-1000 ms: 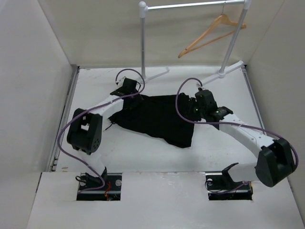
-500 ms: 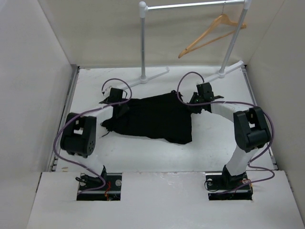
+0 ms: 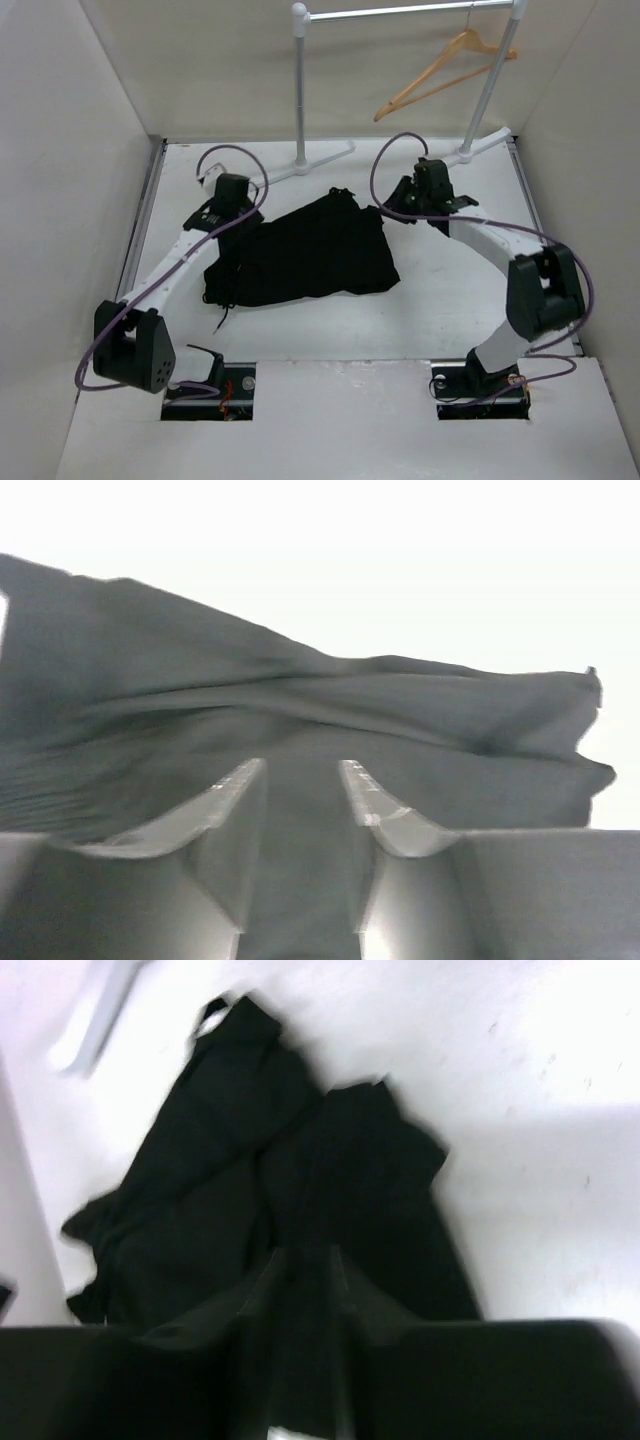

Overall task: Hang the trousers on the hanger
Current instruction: Fold the trousers at the center of the board, then pick up the hanger from the clothesline.

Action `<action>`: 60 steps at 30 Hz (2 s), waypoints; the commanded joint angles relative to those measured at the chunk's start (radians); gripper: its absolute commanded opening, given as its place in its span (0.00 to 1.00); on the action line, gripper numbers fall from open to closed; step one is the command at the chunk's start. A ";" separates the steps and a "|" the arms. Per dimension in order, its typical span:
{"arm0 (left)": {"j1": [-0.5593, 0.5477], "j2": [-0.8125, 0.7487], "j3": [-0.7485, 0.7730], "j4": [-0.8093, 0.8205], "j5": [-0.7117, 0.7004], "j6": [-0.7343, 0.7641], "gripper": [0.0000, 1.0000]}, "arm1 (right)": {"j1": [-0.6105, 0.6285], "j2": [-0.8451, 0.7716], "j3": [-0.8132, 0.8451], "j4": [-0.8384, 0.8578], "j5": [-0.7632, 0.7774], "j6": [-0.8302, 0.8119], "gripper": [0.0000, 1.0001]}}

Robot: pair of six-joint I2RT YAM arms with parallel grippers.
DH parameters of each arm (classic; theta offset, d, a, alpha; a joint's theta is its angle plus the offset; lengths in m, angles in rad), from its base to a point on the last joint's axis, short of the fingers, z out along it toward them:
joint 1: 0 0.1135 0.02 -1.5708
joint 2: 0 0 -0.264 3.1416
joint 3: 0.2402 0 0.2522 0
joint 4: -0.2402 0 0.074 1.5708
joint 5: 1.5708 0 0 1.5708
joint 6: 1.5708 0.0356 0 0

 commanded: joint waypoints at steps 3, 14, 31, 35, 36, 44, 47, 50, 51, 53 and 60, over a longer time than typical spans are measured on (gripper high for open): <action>-0.267 0.192 0.227 0.048 0.081 -0.027 0.19 | 0.033 -0.187 -0.215 0.062 -0.060 0.071 0.10; -0.369 0.577 0.379 0.272 0.162 -0.007 0.16 | 0.041 -0.291 -0.568 0.211 -0.103 0.159 0.11; -0.335 0.368 0.278 0.289 0.171 -0.029 0.36 | 0.033 -0.535 -0.354 -0.061 -0.057 0.115 0.52; -0.349 0.308 0.244 0.284 0.162 -0.036 0.38 | -0.009 -0.463 -0.086 -0.036 -0.048 0.064 0.33; -0.347 0.305 0.235 0.278 0.168 -0.038 0.37 | -0.022 -0.422 -0.005 -0.027 -0.051 0.053 0.22; -0.307 0.224 0.140 0.215 0.157 -0.013 0.11 | -0.118 -0.003 0.662 -0.065 0.030 -0.053 0.29; -0.283 0.196 0.107 0.208 0.154 -0.010 0.12 | -0.149 0.141 0.867 -0.137 0.068 -0.071 0.50; -0.274 0.182 0.086 0.206 0.168 -0.013 0.13 | -0.172 0.236 1.006 -0.208 0.091 -0.096 0.55; -0.272 0.179 0.080 0.206 0.174 -0.012 0.14 | -0.178 0.255 1.030 -0.217 0.094 -0.097 0.56; -0.269 0.176 0.069 0.206 0.185 -0.012 0.15 | -0.189 0.284 1.073 -0.228 0.090 -0.109 0.58; -0.272 0.217 0.067 0.214 0.229 -0.021 0.16 | -0.214 0.354 1.120 -0.211 0.010 -0.102 0.60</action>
